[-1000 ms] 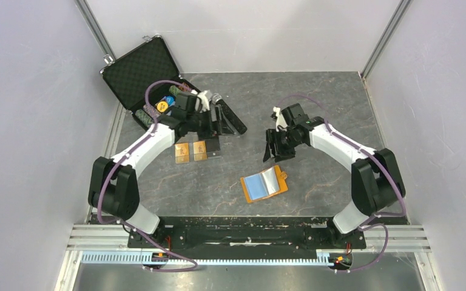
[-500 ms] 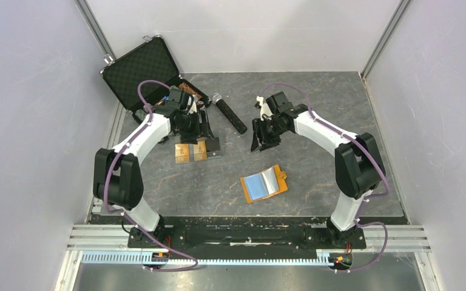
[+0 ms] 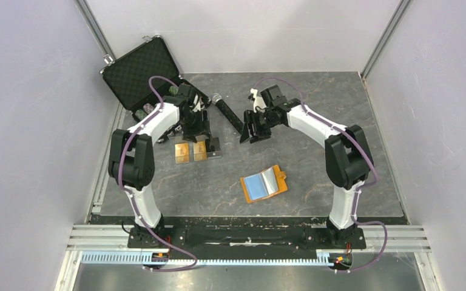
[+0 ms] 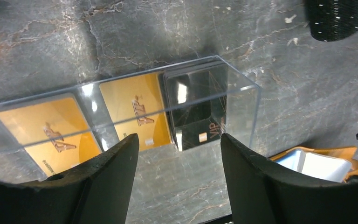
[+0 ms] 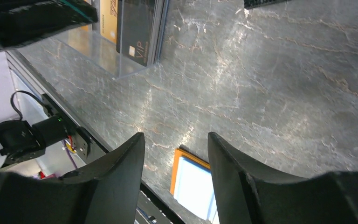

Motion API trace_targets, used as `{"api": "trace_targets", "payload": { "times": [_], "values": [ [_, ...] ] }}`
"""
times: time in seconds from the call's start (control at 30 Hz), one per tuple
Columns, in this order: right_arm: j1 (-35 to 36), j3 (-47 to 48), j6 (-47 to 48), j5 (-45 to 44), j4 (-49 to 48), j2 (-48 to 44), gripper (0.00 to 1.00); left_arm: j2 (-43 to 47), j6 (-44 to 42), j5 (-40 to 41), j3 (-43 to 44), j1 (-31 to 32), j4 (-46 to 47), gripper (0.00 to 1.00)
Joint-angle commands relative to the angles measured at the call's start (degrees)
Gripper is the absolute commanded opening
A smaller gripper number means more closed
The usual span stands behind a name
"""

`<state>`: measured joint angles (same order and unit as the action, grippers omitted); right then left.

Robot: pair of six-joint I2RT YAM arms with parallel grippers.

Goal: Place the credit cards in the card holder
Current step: Pick up the credit card from the storage box.

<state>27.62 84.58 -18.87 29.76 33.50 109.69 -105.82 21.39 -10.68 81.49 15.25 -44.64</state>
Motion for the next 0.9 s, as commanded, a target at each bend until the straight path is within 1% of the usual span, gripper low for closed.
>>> {"api": "trace_targets", "payload": {
  "times": [0.0,0.13,0.23,0.3,0.37,0.43,0.57,0.6,0.63,0.73,0.87],
  "values": [
    [0.33,3.57,-2.61,4.86,-3.93,3.04,0.55,-3.45,-2.61,-1.57,2.90,0.14,0.00,0.70],
    [0.79,5.75,-3.87,7.19,-4.97,5.92,0.56,-5.52,-1.73,-2.20,2.21,0.48,1.91,0.66],
    [0.86,7.23,-4.46,8.06,-5.23,7.40,0.57,-6.61,-1.61,-1.25,1.69,1.67,2.45,0.64],
    [0.86,7.88,-4.69,8.34,-5.28,7.93,0.57,-7.30,-1.80,-0.54,1.40,2.59,2.54,0.59],
    [0.86,8.14,-4.71,8.47,-5.28,8.16,0.57,-7.87,-1.88,0.18,1.13,3.29,2.52,0.50],
    [0.86,7.95,-4.61,8.61,-5.27,8.13,0.57,-7.89,-2.01,0.88,0.78,3.65,2.53,0.38],
    [0.85,7.05,-4.35,8.83,-5.26,7.92,0.57,-7.03,-2.48,2.50,-0.05,4.18,2.56,0.09],
    [0.84,6.86,-4.31,8.83,-5.28,7.84,0.57,-6.52,-2.49,2.87,-0.25,4.20,2.55,0.04],
    [0.82,6.67,-4.25,8.89,-5.27,7.78,0.57,-5.95,-2.49,3.29,-0.41,4.26,2.55,0.02],
    [0.87,6.48,-4.15,8.91,-5.28,7.82,0.57,-4.72,-2.74,3.80,-0.63,4.51,2.57,0.02],
    [0.85,6.57,-4.25,9.09,-5.44,7.99,0.57,-3.79,-2.76,2.45,-0.40,4.65,2.61,0.02]
  ]
}}
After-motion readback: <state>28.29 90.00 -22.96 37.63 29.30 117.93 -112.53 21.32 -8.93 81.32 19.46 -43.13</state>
